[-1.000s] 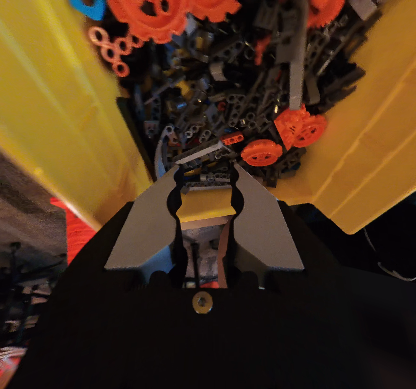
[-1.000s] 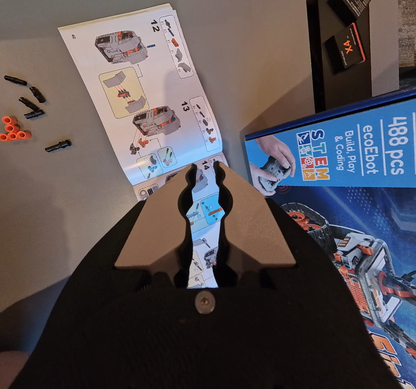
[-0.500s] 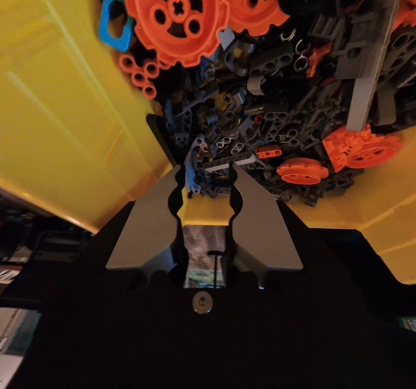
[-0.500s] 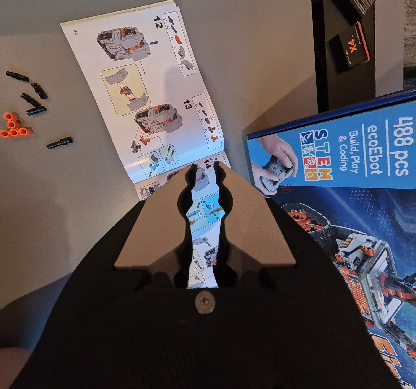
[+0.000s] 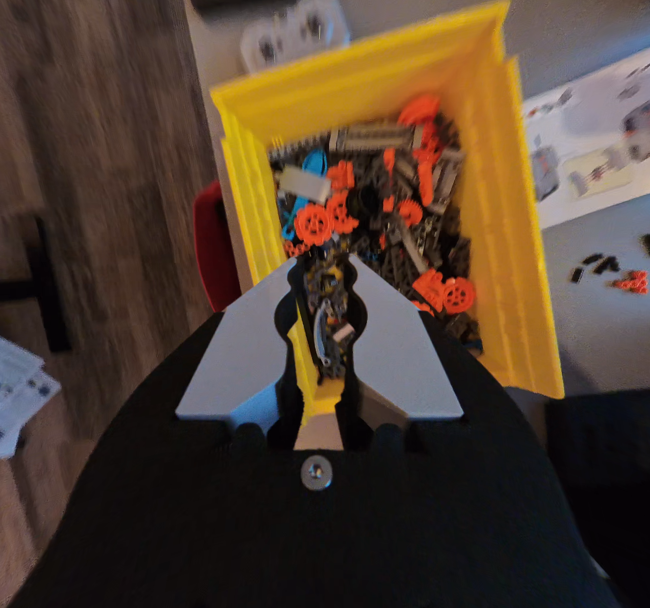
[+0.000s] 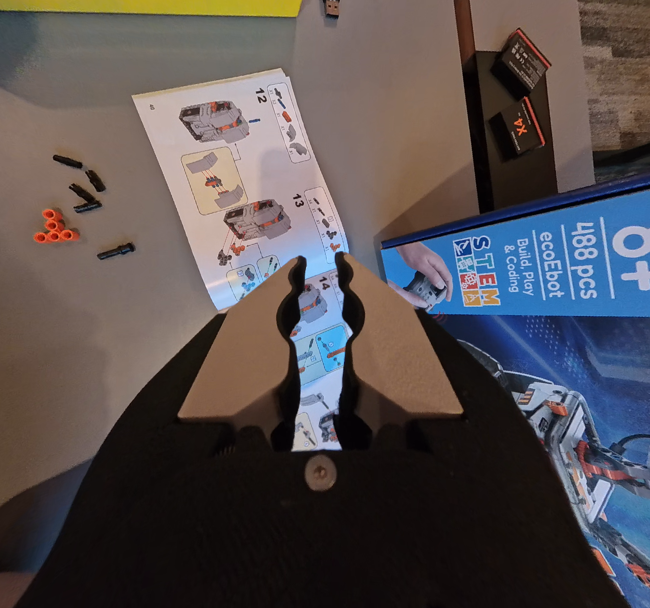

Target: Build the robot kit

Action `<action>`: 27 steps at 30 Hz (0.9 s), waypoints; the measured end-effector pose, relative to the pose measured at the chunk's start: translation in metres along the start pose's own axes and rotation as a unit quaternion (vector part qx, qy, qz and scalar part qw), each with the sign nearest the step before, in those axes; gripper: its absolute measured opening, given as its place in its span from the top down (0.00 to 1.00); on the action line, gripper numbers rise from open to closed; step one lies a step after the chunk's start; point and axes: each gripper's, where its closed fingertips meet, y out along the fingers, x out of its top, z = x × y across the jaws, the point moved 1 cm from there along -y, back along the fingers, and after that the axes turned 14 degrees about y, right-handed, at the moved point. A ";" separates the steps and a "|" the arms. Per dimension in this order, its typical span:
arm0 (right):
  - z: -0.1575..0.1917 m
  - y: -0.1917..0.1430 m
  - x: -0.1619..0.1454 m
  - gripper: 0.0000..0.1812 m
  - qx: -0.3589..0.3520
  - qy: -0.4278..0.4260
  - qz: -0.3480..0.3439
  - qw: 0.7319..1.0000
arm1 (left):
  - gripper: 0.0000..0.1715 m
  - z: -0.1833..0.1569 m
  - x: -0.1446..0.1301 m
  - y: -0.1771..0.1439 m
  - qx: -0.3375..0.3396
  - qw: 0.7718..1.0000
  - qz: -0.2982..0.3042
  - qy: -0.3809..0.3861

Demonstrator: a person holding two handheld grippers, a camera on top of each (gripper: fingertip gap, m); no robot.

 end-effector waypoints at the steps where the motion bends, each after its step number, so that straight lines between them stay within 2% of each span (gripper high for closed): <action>1: 0.000 0.000 0.002 0.90 -0.001 0.000 -0.004 1.000 | 0.86 0.003 0.011 -0.011 0.016 0.999 -0.041 0.011; 5: 0.006 -0.003 0.022 0.90 0.011 0.006 -0.054 0.998 | 0.84 -0.002 0.050 -0.060 0.029 0.977 -0.205 0.047; 8: 0.022 -0.013 0.052 0.89 0.040 0.009 -0.131 0.991 | 0.84 0.006 0.067 -0.097 0.072 0.943 -0.321 0.052; 11: 0.058 -0.034 0.090 0.86 0.107 -0.011 -0.235 0.966 | 0.86 0.026 0.069 -0.129 0.115 0.907 -0.404 0.019; 13: 0.083 -0.050 0.114 0.84 0.136 -0.036 -0.305 0.942 | 0.85 0.030 0.070 -0.145 0.102 0.878 -0.467 0.006; 14: 0.097 -0.055 0.123 0.81 0.157 -0.049 -0.328 0.930 | 0.84 0.031 0.069 -0.153 0.098 0.863 -0.496 0.009; 15: 0.112 -0.056 0.130 0.74 0.180 -0.063 -0.338 0.922 | 0.89 0.031 0.067 -0.158 0.096 0.848 -0.521 0.027; 17: 0.134 -0.046 0.143 0.68 0.206 -0.080 -0.326 0.919 | 0.90 0.030 0.064 -0.168 0.104 0.818 -0.562 0.063; 20: 0.174 -0.021 0.159 0.70 0.252 -0.163 -0.263 0.917 | 0.80 0.041 0.056 -0.171 0.114 0.817 -0.564 0.030; 21: 0.184 -0.011 0.163 0.71 0.268 -0.193 -0.233 0.915 | 0.72 0.044 0.054 -0.172 0.114 0.817 -0.565 0.016; 22: 0.194 -0.003 0.166 0.73 0.287 -0.225 -0.201 0.909 | 0.58 0.051 0.052 -0.173 0.117 0.815 -0.567 -0.010; 23: 0.204 0.005 0.168 0.77 0.311 -0.259 -0.168 0.899 | 0.49 0.059 0.049 -0.174 0.123 0.815 -0.565 -0.041; 24: 0.211 0.012 0.170 0.81 0.329 -0.289 -0.139 0.888 | 0.49 0.067 0.044 -0.175 0.130 0.813 -0.564 -0.066; 27: 0.226 0.040 0.185 0.82 0.353 -0.353 -0.082 0.862 | 0.54 0.086 0.025 -0.185 0.139 0.790 -0.583 -0.131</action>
